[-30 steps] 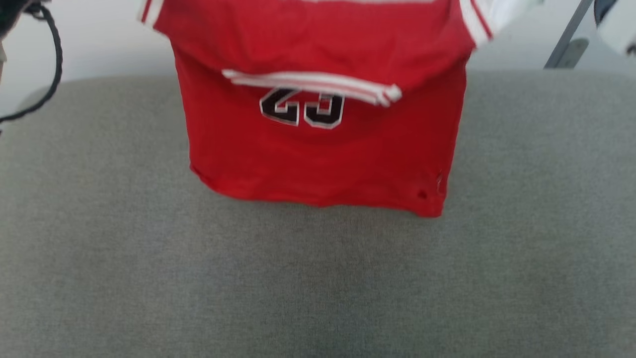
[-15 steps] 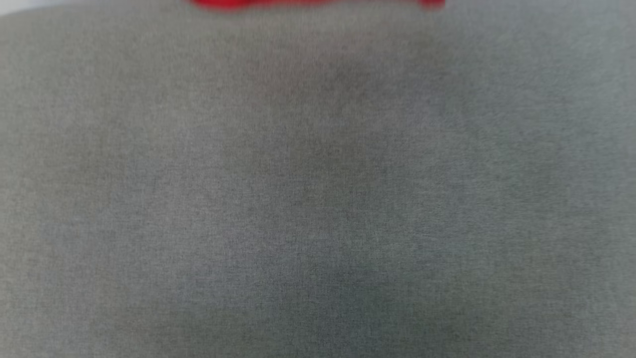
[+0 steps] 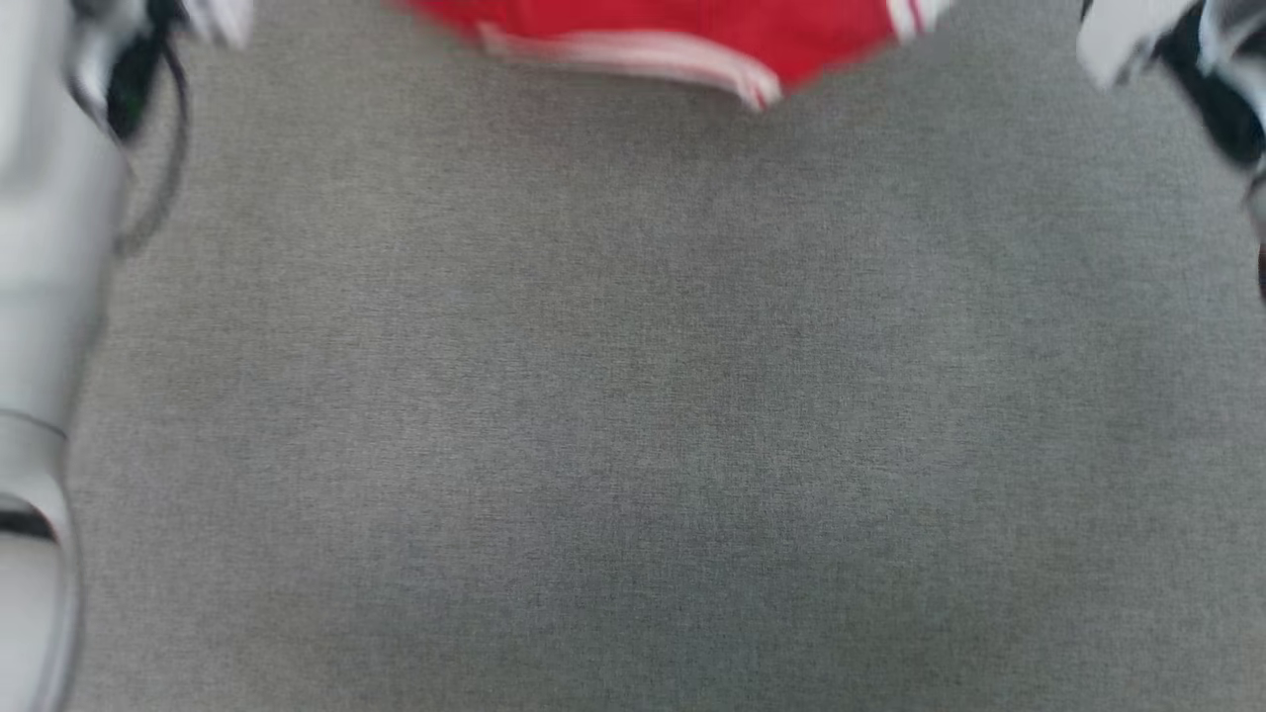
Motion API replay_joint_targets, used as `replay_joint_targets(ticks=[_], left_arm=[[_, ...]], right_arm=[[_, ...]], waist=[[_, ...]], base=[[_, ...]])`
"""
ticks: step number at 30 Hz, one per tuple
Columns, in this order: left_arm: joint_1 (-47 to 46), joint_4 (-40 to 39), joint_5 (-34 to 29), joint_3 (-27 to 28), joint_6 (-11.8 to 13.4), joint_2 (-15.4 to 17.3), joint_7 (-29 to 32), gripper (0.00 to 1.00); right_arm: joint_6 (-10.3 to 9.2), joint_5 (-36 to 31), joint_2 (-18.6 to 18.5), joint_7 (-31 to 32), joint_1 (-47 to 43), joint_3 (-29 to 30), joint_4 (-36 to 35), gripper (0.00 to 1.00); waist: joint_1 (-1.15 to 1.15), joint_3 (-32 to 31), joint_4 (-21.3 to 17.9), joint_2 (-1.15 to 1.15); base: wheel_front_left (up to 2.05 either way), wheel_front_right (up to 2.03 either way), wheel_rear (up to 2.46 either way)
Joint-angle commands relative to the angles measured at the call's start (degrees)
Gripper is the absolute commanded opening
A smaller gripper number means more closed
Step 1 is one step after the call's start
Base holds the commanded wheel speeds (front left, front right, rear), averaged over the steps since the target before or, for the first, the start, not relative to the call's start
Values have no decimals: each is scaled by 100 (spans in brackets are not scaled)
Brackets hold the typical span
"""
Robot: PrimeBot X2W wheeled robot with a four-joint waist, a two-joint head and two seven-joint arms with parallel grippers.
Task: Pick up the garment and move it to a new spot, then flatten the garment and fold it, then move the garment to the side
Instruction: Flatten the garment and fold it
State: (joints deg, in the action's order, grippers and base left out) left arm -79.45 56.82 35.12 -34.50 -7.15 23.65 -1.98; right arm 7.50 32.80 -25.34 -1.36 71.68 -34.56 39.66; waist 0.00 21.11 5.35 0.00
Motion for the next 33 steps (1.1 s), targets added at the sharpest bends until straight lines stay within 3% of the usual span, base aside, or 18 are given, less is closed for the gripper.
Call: replay_joint_targets(ticks=[1, 7, 15, 17, 23, 33], left_arm=[[141, 30, 36, -62, -27, -13, 98, 0], [968, -143, 670, -372, -27, 5, 1081, 0], [2228, -1131, 1378, -691, -28, 542, 2195, 0], [2755, -1691, 1597, -687, 57, 772, 2542, 0], [3985, -3480, 1965, -587, 718, 1498, 3071, 0], [6053, -6479, 2509, -285, 2410, 2826, 3590, 0]], right_arm=[[-1, 64, -87, 34, -125, -61, -67, 0], [-1, 937, -576, 718, -944, -505, -740, 0], [0, 1889, -1270, 1823, -2241, -596, -1836, 0], [0, 2191, -1535, 2208, -2751, -503, -2326, 0], [0, 2542, -1956, 2923, -3846, -97, -3148, 0], [0, 2614, -1963, 4229, -5953, 1083, -4353, 0]], waist=[[0, -41, 23, 0], [0, -294, 113, 0], [0, -643, 212, 0], [0, -776, 235, 0], [0, -1031, 255, 0], [0, -1155, 241, 0]], base=[[0, 0, 0], [0, 0, 0], [0, 0, 0], [0, 0, 0], [0, 0, 0], [0, 0, 0]])
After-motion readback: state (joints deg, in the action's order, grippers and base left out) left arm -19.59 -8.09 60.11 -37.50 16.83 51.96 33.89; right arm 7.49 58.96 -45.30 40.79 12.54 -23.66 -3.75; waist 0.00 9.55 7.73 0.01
